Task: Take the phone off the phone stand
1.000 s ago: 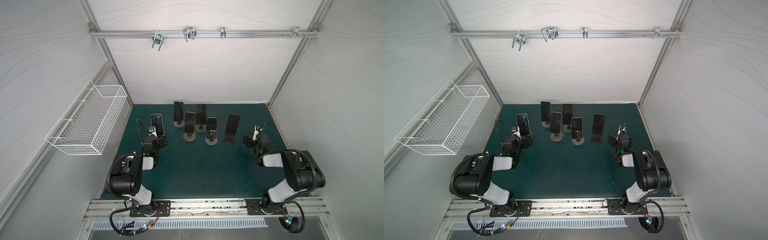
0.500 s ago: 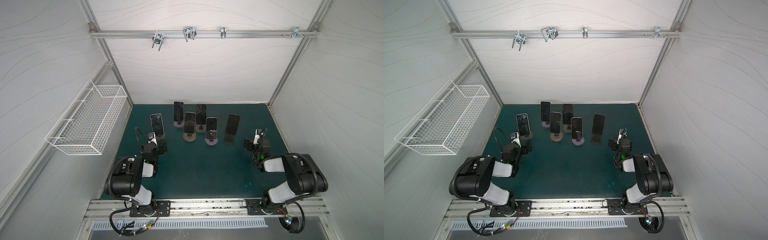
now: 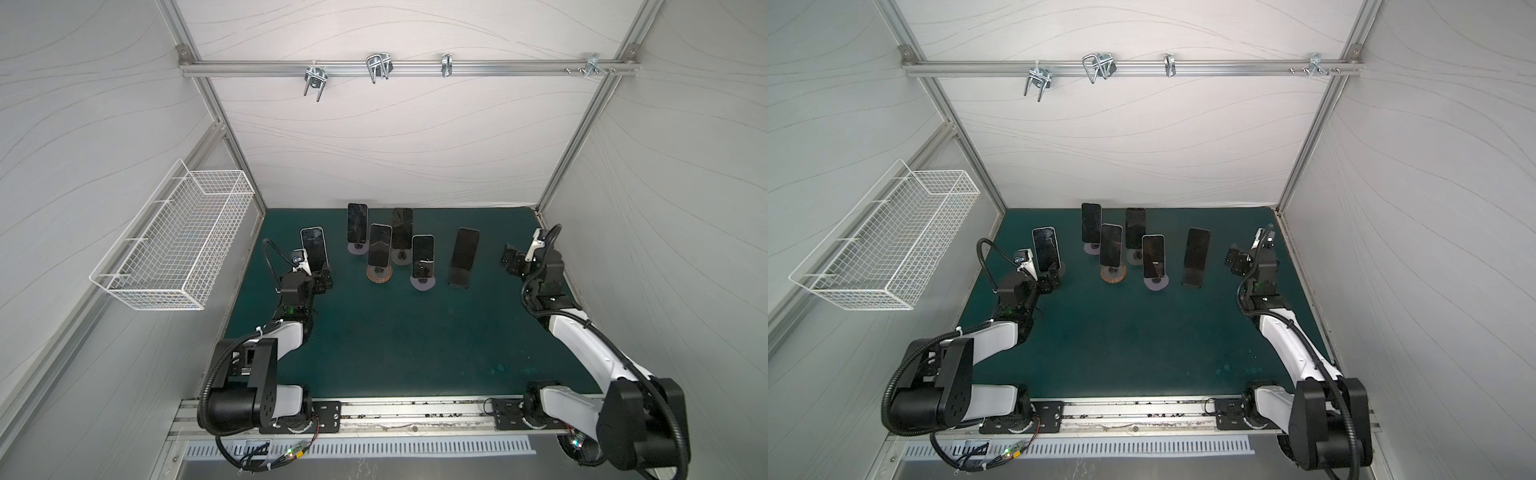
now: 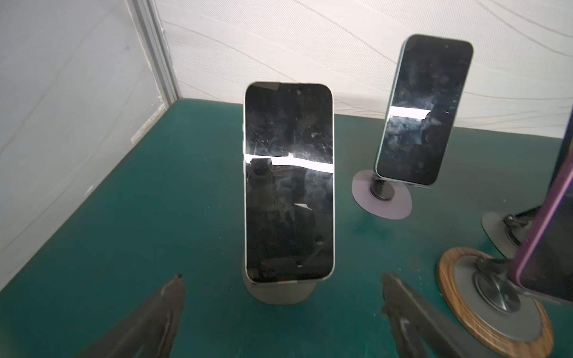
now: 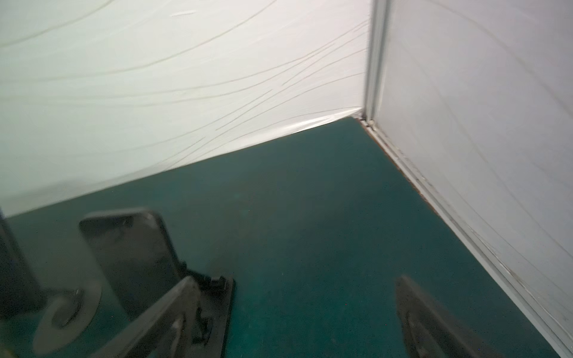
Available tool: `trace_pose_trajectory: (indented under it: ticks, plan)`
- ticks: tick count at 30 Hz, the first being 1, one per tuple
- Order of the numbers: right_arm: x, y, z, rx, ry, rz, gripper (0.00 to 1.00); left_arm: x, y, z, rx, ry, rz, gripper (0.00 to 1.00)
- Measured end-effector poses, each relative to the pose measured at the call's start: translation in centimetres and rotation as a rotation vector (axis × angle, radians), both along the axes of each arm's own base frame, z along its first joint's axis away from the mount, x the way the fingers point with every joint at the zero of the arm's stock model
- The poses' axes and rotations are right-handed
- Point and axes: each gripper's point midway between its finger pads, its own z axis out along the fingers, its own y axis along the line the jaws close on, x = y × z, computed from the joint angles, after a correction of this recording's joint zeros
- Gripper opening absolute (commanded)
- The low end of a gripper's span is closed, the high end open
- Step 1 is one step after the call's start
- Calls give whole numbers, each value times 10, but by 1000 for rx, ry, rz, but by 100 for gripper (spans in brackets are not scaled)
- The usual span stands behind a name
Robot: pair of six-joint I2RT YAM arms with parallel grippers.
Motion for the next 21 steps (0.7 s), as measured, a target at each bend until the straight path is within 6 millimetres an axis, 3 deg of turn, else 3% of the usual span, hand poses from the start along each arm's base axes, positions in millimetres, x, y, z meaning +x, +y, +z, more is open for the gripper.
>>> trace_pose_trajectory:
  ticks: [5,9,14,21]
  plan:
    - [-5,-16,19,123,74,-63,99,-6,4,-4,-25,54,-16,99]
    - [-13,0,7,170,148,-8,99,-3,16,0,-49,140,-7,99]
    - [-25,56,-5,150,219,144,99,2,14,19,-43,205,-50,99]
    - [-55,136,-15,65,233,346,99,-9,3,22,-69,354,-117,100]
